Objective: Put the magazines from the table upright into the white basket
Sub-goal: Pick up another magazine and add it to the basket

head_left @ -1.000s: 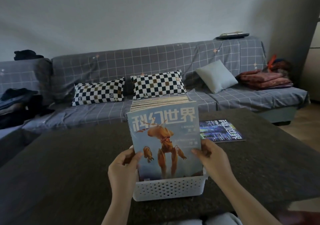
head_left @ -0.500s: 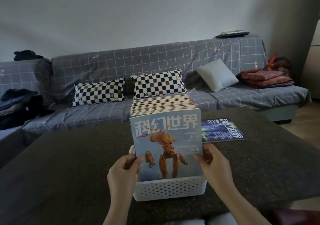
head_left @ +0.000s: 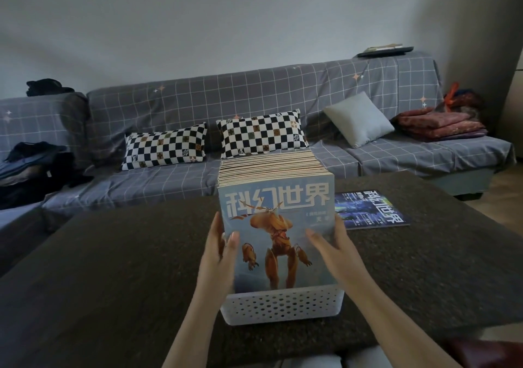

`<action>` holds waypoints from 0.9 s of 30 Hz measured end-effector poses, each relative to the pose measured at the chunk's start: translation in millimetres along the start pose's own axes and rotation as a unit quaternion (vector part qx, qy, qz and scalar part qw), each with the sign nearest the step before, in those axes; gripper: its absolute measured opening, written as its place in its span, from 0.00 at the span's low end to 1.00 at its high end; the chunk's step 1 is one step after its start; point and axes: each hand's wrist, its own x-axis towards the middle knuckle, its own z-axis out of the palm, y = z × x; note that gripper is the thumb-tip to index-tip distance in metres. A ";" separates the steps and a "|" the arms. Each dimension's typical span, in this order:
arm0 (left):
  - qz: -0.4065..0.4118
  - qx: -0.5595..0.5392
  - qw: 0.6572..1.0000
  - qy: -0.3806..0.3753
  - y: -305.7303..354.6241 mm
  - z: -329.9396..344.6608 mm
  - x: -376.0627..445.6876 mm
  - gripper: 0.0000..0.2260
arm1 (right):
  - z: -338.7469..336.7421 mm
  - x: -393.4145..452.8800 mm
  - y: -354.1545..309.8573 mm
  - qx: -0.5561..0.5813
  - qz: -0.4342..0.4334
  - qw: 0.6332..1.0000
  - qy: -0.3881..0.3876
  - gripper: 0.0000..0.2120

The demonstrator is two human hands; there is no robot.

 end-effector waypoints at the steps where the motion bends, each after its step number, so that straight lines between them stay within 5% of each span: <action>1: -0.014 -0.018 0.999 -0.031 1.1 2.5 2.6 0.35 | 0.4 3.0 -0.7 0.032 0.011 0.999 -0.007 0.25; 10: -0.042 -0.121 0.991 -0.037 -10.3 6.6 11.4 0.36 | -1.6 7.5 10.8 0.072 -0.009 0.997 -0.031 0.25; 18: -0.058 -0.107 0.992 -0.033 -8.3 9.1 12.9 0.42 | -0.2 8.3 13.0 0.026 -0.020 0.999 -0.017 0.22; 27: -0.084 -0.103 0.991 0.022 0.5 14.6 -2.5 0.32 | -4.1 6.8 12.6 0.047 -0.001 0.999 -0.002 0.15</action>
